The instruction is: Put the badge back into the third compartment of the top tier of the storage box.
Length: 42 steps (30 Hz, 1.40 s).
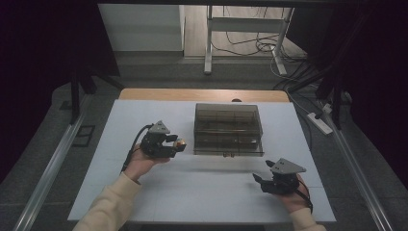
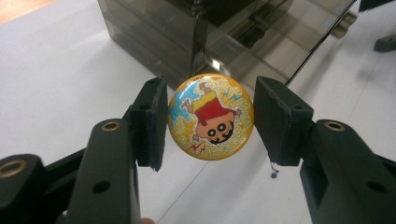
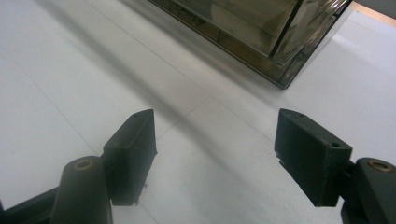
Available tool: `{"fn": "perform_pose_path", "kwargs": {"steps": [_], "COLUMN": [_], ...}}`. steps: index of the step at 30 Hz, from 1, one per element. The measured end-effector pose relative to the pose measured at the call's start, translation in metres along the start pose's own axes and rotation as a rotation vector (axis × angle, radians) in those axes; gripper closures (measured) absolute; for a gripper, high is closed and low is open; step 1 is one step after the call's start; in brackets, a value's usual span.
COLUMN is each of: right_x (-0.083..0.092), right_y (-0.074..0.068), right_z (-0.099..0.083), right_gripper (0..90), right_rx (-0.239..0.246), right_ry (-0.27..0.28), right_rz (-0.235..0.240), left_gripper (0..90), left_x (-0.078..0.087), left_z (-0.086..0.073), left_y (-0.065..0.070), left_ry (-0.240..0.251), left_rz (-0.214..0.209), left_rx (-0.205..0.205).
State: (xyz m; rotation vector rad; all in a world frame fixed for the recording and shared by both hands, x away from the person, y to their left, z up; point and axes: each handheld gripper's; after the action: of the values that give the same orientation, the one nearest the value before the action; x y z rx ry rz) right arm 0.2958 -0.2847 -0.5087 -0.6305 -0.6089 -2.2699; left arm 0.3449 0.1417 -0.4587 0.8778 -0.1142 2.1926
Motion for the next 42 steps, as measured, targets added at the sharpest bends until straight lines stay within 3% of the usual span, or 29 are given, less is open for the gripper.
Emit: {"fn": "perform_pose_path", "kwargs": {"steps": [8, 33, 42], "right_x": [0.0, 0.003, 0.002], "right_y": [0.0, 0.0, 0.001], "right_z": [0.0, -0.002, -0.002], "right_gripper": [29.5, 29.5, 29.5], "right_rx": [0.004, -0.013, -0.013], "right_ry": [-0.004, 0.011, 0.019], "right_rz": [0.0, -0.011, -0.008], "left_gripper": [46.9, 46.9, 46.9], "left_x": [0.004, -0.008, -0.017], "left_z": [0.003, 0.012, 0.023], "left_y": [0.002, 0.016, 0.024], "left_ry": [0.062, 0.073, 0.078], "left_rz": [-0.019, -0.037, -0.043], "left_rx": [0.031, 0.02, 0.006]}}
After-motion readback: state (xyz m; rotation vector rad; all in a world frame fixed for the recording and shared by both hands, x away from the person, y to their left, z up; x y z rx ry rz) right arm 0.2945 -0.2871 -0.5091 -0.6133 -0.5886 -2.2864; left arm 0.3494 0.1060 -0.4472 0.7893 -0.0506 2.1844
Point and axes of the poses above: each handheld gripper's, and its own axes: x roughly backward along the jaws, z roughly out of its top, y roughly to its right, and after that the axes turned 5 degrees about x, right-handed
